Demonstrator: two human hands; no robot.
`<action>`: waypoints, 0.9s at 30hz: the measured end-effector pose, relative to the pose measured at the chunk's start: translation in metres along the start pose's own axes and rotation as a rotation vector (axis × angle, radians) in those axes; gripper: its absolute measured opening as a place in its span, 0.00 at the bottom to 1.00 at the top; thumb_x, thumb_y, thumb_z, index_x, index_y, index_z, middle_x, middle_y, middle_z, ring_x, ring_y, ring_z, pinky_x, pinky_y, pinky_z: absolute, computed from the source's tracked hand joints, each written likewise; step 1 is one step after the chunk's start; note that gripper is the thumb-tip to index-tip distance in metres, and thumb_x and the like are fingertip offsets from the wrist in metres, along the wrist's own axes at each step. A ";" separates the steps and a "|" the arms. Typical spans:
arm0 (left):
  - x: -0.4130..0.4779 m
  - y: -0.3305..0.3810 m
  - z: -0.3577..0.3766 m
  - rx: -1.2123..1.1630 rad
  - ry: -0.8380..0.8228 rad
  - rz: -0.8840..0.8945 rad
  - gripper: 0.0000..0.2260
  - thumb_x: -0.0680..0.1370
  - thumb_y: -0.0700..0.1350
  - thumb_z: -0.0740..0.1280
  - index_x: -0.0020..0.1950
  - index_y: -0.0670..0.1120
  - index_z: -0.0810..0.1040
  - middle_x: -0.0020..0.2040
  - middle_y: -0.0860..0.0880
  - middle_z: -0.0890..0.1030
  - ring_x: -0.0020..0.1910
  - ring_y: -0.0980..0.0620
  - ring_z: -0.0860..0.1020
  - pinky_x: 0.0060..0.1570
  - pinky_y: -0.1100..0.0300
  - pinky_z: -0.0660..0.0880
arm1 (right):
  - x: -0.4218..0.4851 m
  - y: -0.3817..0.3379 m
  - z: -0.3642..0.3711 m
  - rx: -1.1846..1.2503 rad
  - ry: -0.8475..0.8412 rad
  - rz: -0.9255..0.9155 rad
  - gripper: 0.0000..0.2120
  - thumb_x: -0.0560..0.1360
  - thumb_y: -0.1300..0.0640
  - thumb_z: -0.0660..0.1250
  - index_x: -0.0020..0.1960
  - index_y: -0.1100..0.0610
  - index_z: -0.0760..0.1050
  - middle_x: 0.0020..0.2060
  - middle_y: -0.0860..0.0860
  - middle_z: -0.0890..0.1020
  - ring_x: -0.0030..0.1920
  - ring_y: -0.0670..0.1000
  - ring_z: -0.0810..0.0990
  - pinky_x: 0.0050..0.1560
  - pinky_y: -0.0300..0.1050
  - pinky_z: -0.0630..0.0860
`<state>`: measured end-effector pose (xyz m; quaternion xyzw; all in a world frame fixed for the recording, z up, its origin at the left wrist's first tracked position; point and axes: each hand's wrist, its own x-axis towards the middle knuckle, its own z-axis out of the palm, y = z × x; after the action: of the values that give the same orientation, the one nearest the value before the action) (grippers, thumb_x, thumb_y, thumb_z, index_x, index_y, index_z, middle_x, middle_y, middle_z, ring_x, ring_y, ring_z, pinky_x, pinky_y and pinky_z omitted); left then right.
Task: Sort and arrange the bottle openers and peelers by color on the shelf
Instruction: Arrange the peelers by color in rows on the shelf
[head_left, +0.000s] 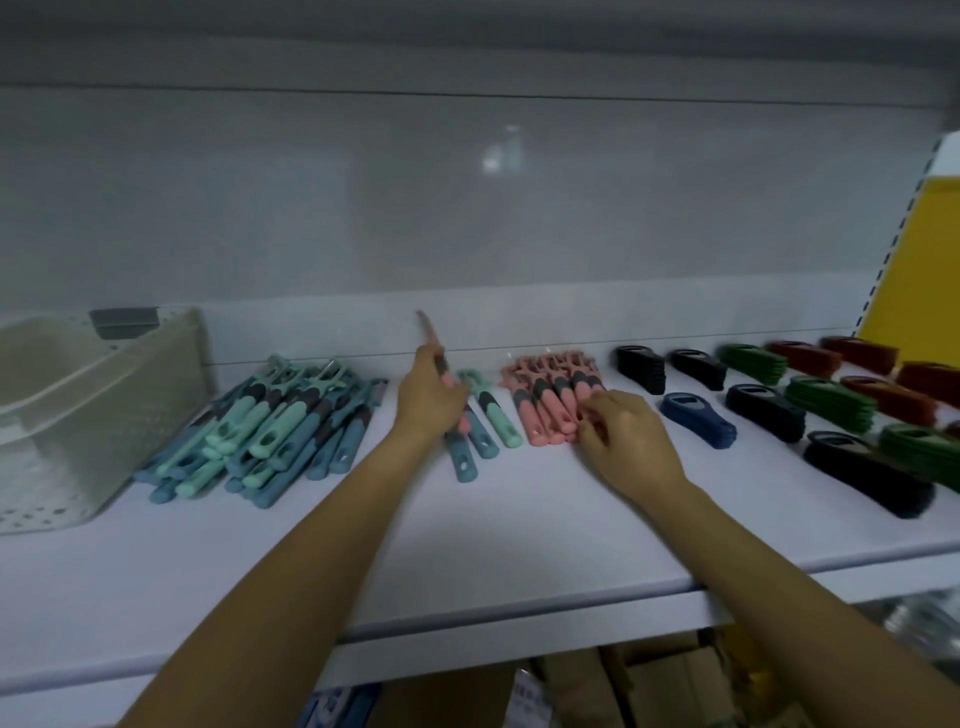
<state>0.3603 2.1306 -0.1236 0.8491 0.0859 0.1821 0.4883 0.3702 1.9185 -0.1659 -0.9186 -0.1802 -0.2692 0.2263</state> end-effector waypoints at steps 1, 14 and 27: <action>-0.001 0.009 0.006 -0.007 -0.031 0.014 0.21 0.77 0.37 0.64 0.68 0.44 0.64 0.50 0.43 0.77 0.44 0.48 0.78 0.44 0.60 0.73 | 0.000 0.000 0.002 0.005 0.010 -0.009 0.06 0.68 0.67 0.67 0.44 0.67 0.80 0.39 0.60 0.81 0.41 0.61 0.78 0.41 0.48 0.74; -0.011 0.034 0.081 -0.092 -0.123 0.007 0.08 0.78 0.34 0.58 0.50 0.40 0.76 0.32 0.46 0.77 0.18 0.57 0.72 0.14 0.66 0.67 | -0.003 0.004 -0.005 0.221 -0.063 0.130 0.10 0.72 0.63 0.65 0.52 0.65 0.78 0.46 0.58 0.79 0.47 0.56 0.76 0.47 0.44 0.71; 0.008 -0.008 0.069 0.403 -0.559 0.363 0.30 0.68 0.71 0.60 0.62 0.55 0.72 0.63 0.47 0.71 0.60 0.46 0.70 0.58 0.54 0.69 | -0.001 0.005 0.000 0.217 -0.110 0.160 0.25 0.67 0.48 0.60 0.59 0.59 0.78 0.57 0.59 0.77 0.59 0.60 0.73 0.61 0.54 0.71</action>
<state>0.3947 2.0822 -0.1599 0.9463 -0.1681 0.0065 0.2762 0.3717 1.9145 -0.1680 -0.9136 -0.1465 -0.1785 0.3347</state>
